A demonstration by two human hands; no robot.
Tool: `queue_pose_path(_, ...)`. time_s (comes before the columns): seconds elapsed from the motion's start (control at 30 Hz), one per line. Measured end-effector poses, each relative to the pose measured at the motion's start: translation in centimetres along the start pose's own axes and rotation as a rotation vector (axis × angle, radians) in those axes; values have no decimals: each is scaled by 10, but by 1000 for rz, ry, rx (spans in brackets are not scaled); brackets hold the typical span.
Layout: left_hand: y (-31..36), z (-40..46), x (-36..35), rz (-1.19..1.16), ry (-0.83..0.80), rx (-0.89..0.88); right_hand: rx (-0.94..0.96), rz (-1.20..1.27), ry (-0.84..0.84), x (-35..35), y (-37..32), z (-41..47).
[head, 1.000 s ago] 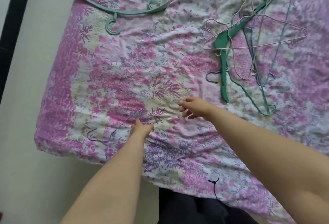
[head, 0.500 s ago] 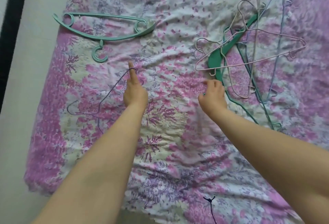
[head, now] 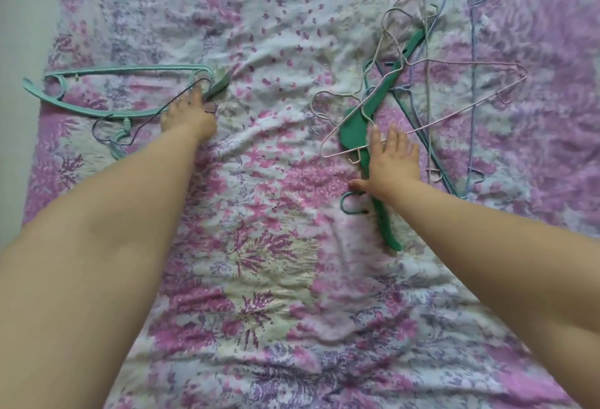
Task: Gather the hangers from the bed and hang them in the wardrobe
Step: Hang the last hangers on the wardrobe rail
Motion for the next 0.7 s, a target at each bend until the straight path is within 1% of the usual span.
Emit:
queue_pose_path(0.1, 6, 4, 4, 34, 8, 73, 21, -108, 17, -1, 4, 1)
queue_pose_path(0.17, 22, -6, -4, 90, -15, 75, 41, -94, 5, -4, 7, 1)
queue_pose_path(0.27, 56, -34, -41, 79, -104, 37, 52, 53, -12, -6, 12, 0)
queue_pose_path(0.37, 95, -65, -73, -46, -110, -29, 17, 273, 30, -6, 19, -5)
queue_pose_path(0.4, 109, -74, -80, -121, -108, -57, -1, 318, 52, -6, 22, -6)
queue_pose_path(0.43, 124, -84, -84, -233, -114, -73, -11, 354, 63, -7, 24, -6)
queue_pose_path(0.47, 137, -93, -89, -403, -134, -75, -12, 391, 68, -8, 26, -7)
queue_pose_path(0.5, 151, -101, -96, -631, -172, -74, -4, 430, 79, -7, 27, -8)
queue_pose_path(0.53, 163, -108, -106, -897, -251, -56, 5, 464, 117, -4, 29, -9)
queue_pose_path(0.57, 177, -115, -114, -1166, -341, -38, -2, 482, 183, 2, 33, -10)
queue_pose_path(0.6, 190, -120, -120, -1371, -410, -40, -41, 496, 244, 8, 39, -11)
queue_pose_path(0.63, 201, -124, -126, -1504, -461, -55, -100, 528, 267, 13, 48, -11)
queue_pose_path(0.67, 210, -127, -132, -1555, -517, -77, -173, 594, 230, 12, 58, -9)
queue_pose_path(0.7, 217, -132, -136, -1576, -566, -102, -238, 682, 145, 8, 67, -6)
Point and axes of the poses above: each hand's wrist, its own z-axis towards the middle knuckle, its own x-axis out of the back of the hand, y = z × x, the point moved 5 cm from there along z, towards the middle knuckle, and after that the axes turned 12 degrees about -y, right-handed, at the moved point
